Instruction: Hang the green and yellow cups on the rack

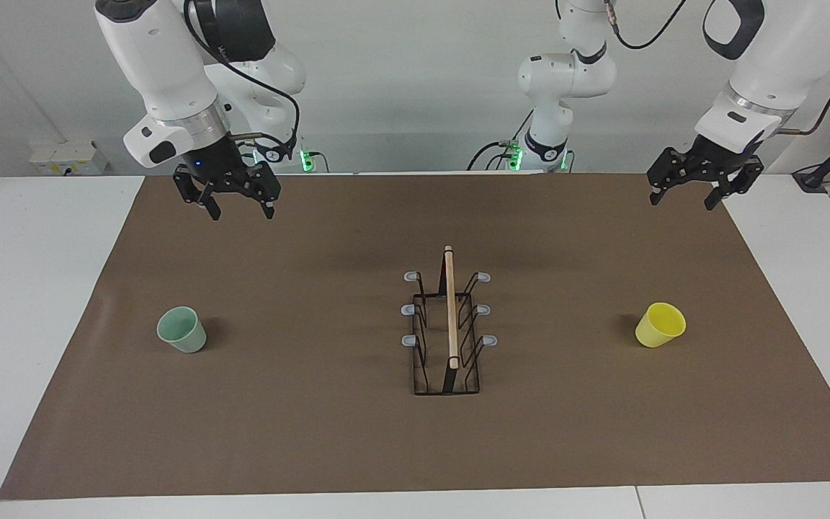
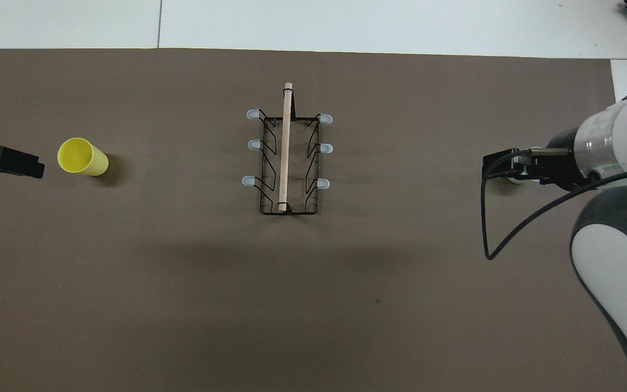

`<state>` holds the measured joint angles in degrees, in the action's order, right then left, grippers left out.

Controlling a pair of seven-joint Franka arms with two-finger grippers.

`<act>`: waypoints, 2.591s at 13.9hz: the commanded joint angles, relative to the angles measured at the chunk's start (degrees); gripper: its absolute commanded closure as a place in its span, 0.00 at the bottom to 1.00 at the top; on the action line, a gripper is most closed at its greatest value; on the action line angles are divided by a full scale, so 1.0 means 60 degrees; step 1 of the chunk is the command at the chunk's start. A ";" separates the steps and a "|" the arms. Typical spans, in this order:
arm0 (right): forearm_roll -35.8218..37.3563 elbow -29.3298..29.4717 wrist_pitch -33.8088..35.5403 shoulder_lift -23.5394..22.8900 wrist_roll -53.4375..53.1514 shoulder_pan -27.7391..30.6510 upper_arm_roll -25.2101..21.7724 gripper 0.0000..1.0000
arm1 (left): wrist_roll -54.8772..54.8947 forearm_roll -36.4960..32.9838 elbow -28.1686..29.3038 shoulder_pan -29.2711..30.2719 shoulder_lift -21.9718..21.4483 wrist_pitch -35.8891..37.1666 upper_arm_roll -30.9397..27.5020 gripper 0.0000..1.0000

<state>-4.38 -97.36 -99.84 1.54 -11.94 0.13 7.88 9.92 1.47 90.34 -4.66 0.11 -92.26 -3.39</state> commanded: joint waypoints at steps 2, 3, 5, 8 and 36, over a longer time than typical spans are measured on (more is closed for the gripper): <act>0.0158 -0.0062 -0.0162 0.0006 -0.0076 0.0037 0.0019 0.00 | -0.0042 0.0019 0.0310 -0.0087 -0.0224 -0.0165 -0.0021 0.00; 0.0158 -0.0062 -0.0162 0.0006 -0.0076 0.0037 0.0019 0.00 | -0.0028 0.0019 0.0295 -0.0073 -0.0224 -0.0079 0.0038 0.00; 0.0158 -0.0062 -0.0162 0.0006 -0.0076 0.0037 0.0019 0.00 | -0.0043 0.0034 0.0339 -0.0058 -0.0268 -0.0078 0.0024 0.00; 0.0158 -0.0076 -0.0162 0.0006 -0.0076 0.0037 0.0019 0.00 | -0.0116 0.0034 0.0324 -0.0043 -0.0268 -0.0107 0.0024 0.00; 0.5339 -0.1511 -0.0603 -0.0858 0.8775 -0.0285 0.0048 0.00 | -0.5784 0.3943 -0.2149 -0.0351 0.4650 -0.0357 -0.3709 0.00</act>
<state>24.37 -105.10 -103.50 -4.10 31.48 -1.90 8.03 -21.90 22.22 83.06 -6.28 22.36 -96.38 -22.60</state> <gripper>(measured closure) 0.000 0.000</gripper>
